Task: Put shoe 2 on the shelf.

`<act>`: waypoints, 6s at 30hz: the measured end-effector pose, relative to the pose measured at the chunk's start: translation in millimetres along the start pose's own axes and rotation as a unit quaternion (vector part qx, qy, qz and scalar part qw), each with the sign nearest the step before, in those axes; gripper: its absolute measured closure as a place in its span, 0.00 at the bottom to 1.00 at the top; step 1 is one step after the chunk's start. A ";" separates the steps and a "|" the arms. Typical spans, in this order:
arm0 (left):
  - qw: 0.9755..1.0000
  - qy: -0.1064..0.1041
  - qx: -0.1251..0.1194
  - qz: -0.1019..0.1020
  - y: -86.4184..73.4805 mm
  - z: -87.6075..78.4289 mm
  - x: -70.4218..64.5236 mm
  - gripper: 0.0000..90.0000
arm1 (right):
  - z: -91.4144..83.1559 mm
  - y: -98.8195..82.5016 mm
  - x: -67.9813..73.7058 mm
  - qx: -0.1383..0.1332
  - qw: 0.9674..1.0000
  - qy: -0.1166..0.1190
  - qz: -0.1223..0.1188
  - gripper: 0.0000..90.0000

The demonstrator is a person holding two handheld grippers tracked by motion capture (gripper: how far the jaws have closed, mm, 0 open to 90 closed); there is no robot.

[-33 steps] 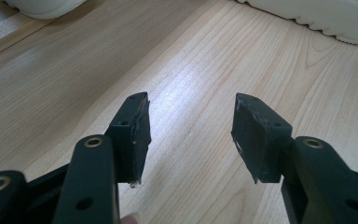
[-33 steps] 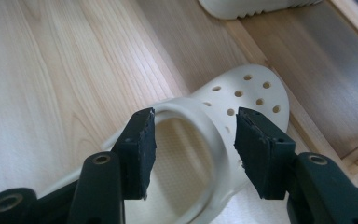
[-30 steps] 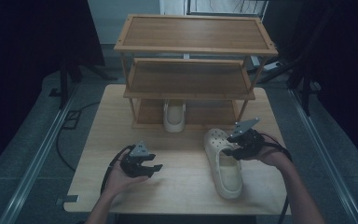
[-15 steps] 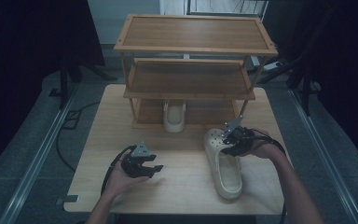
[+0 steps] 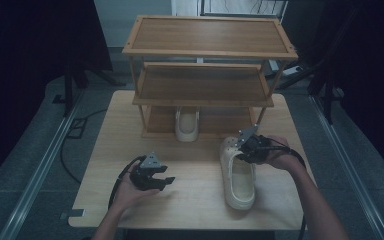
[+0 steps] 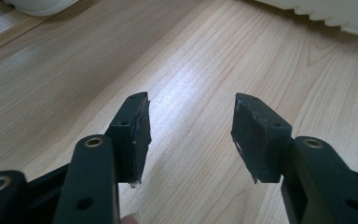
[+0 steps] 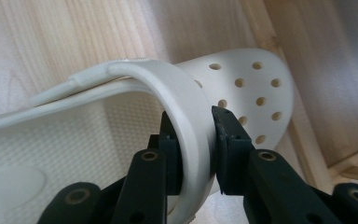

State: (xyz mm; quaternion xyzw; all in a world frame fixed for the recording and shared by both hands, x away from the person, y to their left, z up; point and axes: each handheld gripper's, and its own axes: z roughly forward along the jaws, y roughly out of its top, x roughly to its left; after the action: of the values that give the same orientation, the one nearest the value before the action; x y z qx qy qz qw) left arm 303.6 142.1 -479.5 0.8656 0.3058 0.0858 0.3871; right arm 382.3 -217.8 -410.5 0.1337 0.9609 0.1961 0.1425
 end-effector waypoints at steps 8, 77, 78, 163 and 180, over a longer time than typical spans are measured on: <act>1.000 0.000 0.000 -0.002 -0.5 0.0 1.1 0.53 | -12.0 6.1 -10.1 -0.019 0.999 -0.017 0.020 0.87; 1.000 0.000 -0.003 -0.011 -6.1 -8.0 11.0 0.53 | 45.8 85.9 -62.3 -0.036 0.995 -0.083 0.035 0.86; 1.000 0.000 -0.003 -0.012 -6.2 -7.9 11.0 0.53 | 45.9 86.5 -63.2 -0.035 0.995 -0.085 0.035 0.86; 1.000 0.001 0.002 -0.011 -8.5 -7.2 9.0 0.53 | 28.3 49.9 21.0 -0.096 0.990 -0.074 0.067 0.64; 1.000 -0.003 0.006 -0.007 -8.2 -5.1 6.4 0.53 | 37.9 49.6 62.0 -0.115 0.993 0.003 0.042 0.68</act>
State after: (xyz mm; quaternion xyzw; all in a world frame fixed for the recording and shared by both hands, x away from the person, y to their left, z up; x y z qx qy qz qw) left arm 303.0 153.3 -482.5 0.8657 0.3114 0.0789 0.3838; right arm 347.4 -141.6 -437.1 0.1563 0.9260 0.3111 0.1457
